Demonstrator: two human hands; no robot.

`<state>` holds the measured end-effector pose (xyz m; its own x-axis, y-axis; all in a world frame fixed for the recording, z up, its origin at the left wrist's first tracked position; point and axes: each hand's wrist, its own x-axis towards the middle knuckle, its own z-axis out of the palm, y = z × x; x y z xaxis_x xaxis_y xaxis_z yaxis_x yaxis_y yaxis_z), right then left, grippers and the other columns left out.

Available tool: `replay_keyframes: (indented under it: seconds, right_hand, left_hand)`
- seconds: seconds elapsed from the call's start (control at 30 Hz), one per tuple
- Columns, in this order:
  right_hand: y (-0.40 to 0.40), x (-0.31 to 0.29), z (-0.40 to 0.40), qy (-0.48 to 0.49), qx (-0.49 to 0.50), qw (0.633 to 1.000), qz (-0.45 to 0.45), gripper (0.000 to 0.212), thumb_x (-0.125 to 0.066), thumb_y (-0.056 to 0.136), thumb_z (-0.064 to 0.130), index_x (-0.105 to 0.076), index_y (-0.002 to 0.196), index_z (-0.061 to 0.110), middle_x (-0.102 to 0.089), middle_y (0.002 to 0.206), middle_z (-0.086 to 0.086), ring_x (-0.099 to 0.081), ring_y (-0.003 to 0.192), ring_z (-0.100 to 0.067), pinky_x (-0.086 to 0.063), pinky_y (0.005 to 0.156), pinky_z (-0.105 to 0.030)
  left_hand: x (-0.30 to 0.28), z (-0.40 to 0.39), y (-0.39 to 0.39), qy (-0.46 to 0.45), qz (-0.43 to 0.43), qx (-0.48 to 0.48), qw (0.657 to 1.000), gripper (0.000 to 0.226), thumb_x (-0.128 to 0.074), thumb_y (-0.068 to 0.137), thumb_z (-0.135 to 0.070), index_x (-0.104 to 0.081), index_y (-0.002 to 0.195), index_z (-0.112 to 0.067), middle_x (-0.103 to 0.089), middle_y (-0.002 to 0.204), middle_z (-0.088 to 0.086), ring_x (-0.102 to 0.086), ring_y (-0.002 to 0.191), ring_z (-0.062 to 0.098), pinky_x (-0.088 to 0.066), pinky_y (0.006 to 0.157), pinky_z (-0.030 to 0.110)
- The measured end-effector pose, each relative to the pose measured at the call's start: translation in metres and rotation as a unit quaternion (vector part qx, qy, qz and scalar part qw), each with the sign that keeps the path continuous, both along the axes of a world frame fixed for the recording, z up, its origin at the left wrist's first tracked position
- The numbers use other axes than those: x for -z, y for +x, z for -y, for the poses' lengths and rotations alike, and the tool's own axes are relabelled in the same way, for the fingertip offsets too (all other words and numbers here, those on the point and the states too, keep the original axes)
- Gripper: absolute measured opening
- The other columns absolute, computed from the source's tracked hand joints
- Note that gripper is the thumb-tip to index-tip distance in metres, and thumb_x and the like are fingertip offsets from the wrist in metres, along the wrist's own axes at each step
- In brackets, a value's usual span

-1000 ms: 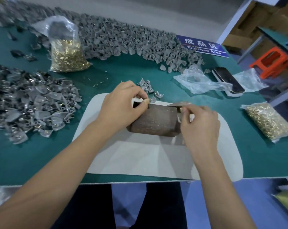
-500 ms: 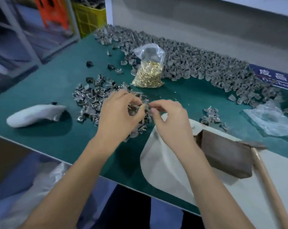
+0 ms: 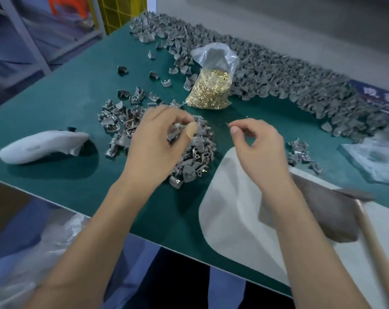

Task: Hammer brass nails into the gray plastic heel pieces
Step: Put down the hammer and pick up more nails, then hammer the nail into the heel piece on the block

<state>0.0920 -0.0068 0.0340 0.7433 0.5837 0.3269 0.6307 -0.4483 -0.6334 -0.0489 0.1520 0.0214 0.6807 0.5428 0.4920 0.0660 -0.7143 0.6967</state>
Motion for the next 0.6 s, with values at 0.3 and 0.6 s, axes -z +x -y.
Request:
replay_keyframes:
  seconds: [0.3,0.6]
  right_hand:
    - [0.053,-0.002,0.097,-0.126,0.111,0.982,-0.09,0.036,-0.057,0.1,0.04,-0.075,0.07,0.035,-0.064,0.06,0.01,-0.059,0.068,-0.013,-0.045,0.066,-0.03]
    - [0.061,0.004,0.109,-0.118,0.131,0.98,-0.087,0.042,-0.053,0.101,0.041,-0.073,0.066,0.027,-0.072,0.073,0.005,-0.066,0.08,-0.02,-0.052,0.071,-0.034]
  left_hand:
    - [-0.002,0.067,0.07,0.031,-0.206,0.157,0.965,0.052,-0.039,0.106,-0.045,-0.032,0.062,-0.016,-0.036,0.054,0.002,-0.039,0.053,0.022,-0.021,0.051,0.036]
    - [0.021,0.079,0.074,0.058,-0.226,0.192,0.953,0.007,-0.066,0.09,-0.044,-0.062,0.094,-0.043,-0.06,0.093,-0.023,-0.055,0.075,-0.015,-0.036,0.059,0.02]
